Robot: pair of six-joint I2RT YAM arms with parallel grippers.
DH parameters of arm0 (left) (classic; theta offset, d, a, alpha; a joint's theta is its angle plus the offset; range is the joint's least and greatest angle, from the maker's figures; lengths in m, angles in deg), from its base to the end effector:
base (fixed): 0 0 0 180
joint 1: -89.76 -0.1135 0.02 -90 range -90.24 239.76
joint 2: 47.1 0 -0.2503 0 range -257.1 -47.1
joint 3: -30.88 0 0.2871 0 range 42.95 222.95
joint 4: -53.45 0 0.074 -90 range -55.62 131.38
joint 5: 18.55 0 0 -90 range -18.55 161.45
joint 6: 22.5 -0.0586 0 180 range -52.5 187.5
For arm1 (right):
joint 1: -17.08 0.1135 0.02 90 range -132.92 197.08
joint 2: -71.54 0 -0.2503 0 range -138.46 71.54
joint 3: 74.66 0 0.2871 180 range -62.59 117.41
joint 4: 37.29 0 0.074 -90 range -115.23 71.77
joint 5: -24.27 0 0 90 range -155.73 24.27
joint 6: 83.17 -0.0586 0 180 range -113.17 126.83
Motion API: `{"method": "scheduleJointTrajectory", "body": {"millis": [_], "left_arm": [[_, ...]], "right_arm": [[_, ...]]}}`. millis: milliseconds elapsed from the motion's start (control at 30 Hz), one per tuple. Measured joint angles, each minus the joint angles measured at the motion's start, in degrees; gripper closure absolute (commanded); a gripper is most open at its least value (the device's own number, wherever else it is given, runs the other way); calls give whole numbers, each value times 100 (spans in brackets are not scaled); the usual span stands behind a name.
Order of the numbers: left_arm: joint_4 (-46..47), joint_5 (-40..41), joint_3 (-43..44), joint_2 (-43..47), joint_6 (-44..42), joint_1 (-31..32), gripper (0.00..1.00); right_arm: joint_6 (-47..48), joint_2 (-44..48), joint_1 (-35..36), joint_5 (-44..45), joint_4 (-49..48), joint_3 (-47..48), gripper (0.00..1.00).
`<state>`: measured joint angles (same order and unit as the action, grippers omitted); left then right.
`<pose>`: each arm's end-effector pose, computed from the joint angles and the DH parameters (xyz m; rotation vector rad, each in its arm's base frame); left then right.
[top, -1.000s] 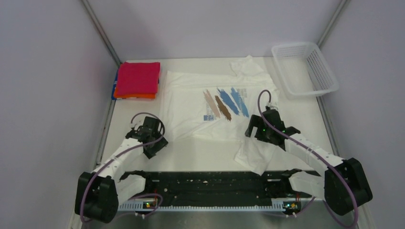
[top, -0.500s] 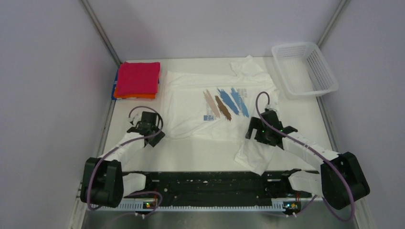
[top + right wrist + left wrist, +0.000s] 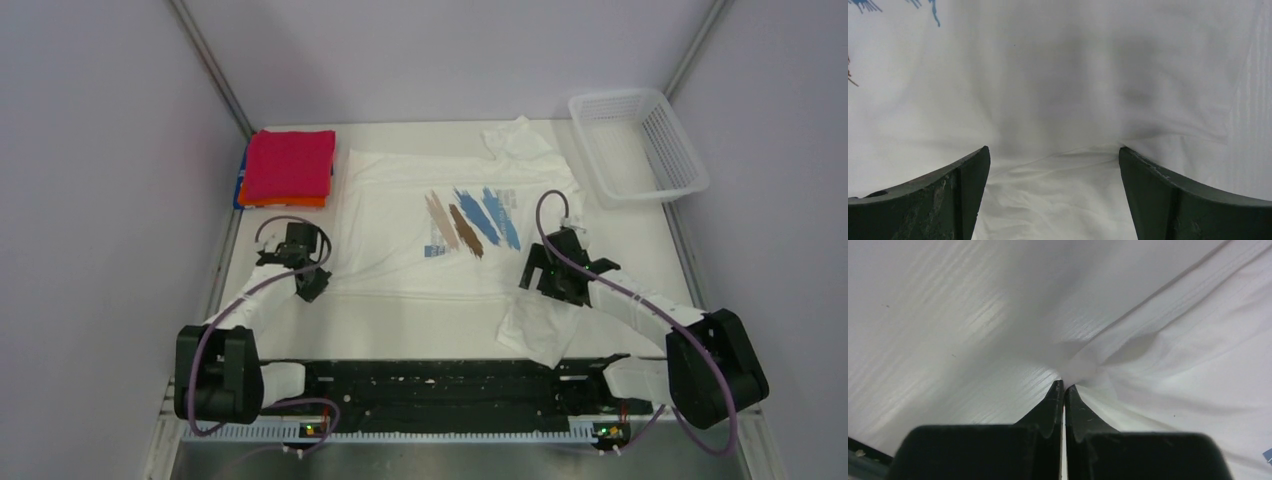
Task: Fold and stack the t-shirts
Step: Flatten out the tshirt, then grab the side of the flattened tshirt closest away from the robot with both arms
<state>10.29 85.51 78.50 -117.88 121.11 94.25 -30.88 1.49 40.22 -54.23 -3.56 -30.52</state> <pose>0.2545 -0.0057 0.1171 -1.1698 2.3942 0.0160 0.2430 0.0911 0.1099 0.3975 2.5532 0.1306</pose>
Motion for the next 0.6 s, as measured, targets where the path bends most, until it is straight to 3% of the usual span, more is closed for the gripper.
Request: {"method": "scheduleJointTrajectory", "body": {"millis": [367, 600], "left_arm": [[-468, -417, 275, -101, -293, -162, 100], [-256, -778, 22, -210, -361, -173, 100]], "right_arm": [[284, -11, -109, -111, 286, 92, 1], [448, 192, 957, 393, 1298, 975, 2]]}}
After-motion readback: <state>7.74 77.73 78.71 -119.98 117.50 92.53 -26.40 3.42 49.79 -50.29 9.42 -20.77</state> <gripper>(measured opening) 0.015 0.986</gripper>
